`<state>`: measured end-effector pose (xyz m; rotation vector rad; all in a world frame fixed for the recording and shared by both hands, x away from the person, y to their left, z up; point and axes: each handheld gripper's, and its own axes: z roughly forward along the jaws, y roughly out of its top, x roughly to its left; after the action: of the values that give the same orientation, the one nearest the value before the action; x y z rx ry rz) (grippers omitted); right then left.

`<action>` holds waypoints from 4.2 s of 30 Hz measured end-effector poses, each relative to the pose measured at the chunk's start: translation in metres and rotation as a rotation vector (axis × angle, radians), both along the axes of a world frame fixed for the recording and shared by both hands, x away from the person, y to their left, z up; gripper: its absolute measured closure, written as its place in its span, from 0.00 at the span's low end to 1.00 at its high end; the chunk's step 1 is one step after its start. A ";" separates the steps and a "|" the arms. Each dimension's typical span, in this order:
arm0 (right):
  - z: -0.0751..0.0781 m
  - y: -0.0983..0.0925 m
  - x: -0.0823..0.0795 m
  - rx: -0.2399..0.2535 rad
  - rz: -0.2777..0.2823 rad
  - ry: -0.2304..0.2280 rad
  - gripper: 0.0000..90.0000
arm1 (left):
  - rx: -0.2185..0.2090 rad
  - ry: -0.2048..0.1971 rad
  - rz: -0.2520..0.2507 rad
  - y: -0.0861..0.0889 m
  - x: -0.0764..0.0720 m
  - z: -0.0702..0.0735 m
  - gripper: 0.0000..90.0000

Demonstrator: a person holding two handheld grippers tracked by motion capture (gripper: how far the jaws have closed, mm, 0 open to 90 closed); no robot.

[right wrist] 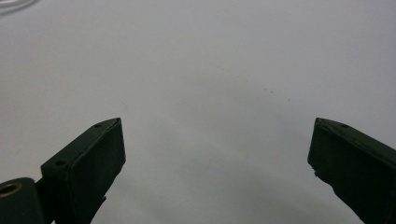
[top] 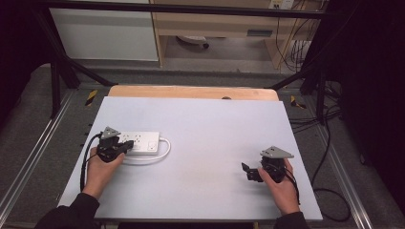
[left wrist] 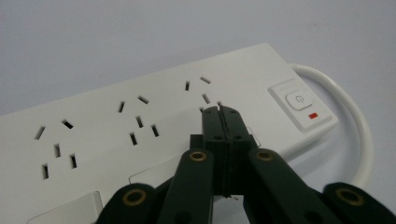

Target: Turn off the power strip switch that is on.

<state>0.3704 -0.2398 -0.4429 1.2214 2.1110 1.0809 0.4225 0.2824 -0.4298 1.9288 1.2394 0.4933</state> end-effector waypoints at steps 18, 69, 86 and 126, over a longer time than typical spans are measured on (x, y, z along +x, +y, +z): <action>0.000 0.000 0.000 0.002 0.000 -0.001 0.05 | -0.009 0.000 0.003 -0.001 0.000 -0.001 1.00; -0.001 0.001 0.001 -0.009 0.008 0.003 0.05 | -0.026 0.006 0.001 -0.001 -0.002 -0.005 1.00; -0.001 0.000 0.001 -0.009 0.005 0.002 0.05 | -0.016 -0.015 -0.002 -0.002 0.000 -0.003 1.00; -0.001 0.000 0.001 -0.003 0.006 0.005 0.05 | -0.132 -0.111 0.030 -0.017 0.009 0.023 0.12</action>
<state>0.3713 -0.2399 -0.4435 1.2179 2.1208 1.0784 0.4314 0.2659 -0.4070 1.7508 1.2008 0.5145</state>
